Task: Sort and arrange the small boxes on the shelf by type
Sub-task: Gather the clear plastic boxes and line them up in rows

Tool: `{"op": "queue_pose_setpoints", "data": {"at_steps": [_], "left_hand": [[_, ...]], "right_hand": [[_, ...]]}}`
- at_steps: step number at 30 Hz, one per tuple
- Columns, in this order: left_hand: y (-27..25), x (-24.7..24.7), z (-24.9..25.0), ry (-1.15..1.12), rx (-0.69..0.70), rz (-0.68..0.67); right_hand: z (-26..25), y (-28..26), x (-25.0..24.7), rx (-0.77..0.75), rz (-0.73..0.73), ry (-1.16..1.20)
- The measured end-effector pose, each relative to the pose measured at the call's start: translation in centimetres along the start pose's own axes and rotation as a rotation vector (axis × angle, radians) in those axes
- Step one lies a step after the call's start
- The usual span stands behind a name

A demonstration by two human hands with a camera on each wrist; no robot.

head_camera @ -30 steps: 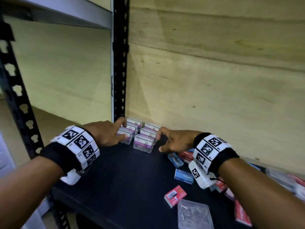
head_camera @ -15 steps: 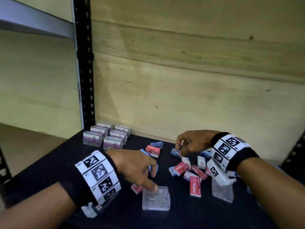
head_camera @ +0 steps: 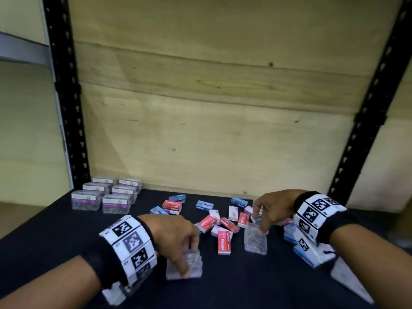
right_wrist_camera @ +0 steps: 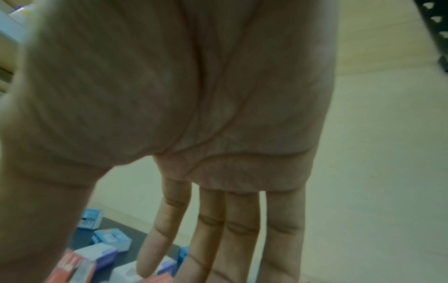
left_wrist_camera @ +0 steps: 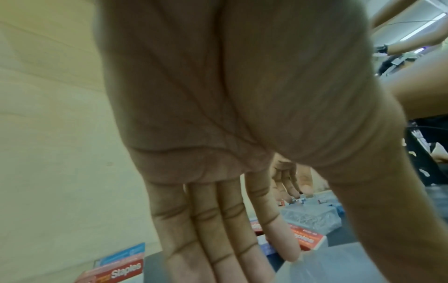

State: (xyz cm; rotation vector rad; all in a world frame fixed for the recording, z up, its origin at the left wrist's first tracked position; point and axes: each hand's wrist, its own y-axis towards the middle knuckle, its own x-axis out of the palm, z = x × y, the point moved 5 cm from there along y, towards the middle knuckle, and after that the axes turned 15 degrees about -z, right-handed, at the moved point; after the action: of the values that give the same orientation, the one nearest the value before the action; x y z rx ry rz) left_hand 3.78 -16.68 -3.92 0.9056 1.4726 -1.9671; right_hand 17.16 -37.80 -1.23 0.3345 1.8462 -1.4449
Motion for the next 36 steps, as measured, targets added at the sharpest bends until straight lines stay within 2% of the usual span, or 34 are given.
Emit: {"op": "queue_pose_setpoints", "data": {"at_steps": [7,13,19,22,25,30,36], "left_hand": [[0.9,-0.2,1.7,-0.175,0.141,-0.05],[0.6,-0.1,1.2,-0.139,0.127,-0.06],[0.6,0.0,1.1,-0.115,0.103,-0.056],[0.9,0.1,0.8,-0.129,0.117,-0.041],[1.2,0.0,0.6,-0.16,0.123,-0.009],[1.4,0.3,0.4,-0.173,0.118,-0.03],[1.7,0.2,-0.3,-0.136,0.124,-0.007]], "right_hand": [[0.1,0.5,2.0,0.004,0.004,-0.078],[-0.5,0.4,2.6,0.011,0.003,-0.117],[-0.9,0.3,3.0,-0.044,-0.041,0.025],[-1.0,0.4,3.2,-0.134,-0.069,0.22],[-1.0,0.2,2.9,-0.206,-0.061,0.319],[-1.2,0.1,2.7,-0.272,-0.092,0.323],[-1.9,-0.2,2.3,-0.289,-0.038,0.265]]}}
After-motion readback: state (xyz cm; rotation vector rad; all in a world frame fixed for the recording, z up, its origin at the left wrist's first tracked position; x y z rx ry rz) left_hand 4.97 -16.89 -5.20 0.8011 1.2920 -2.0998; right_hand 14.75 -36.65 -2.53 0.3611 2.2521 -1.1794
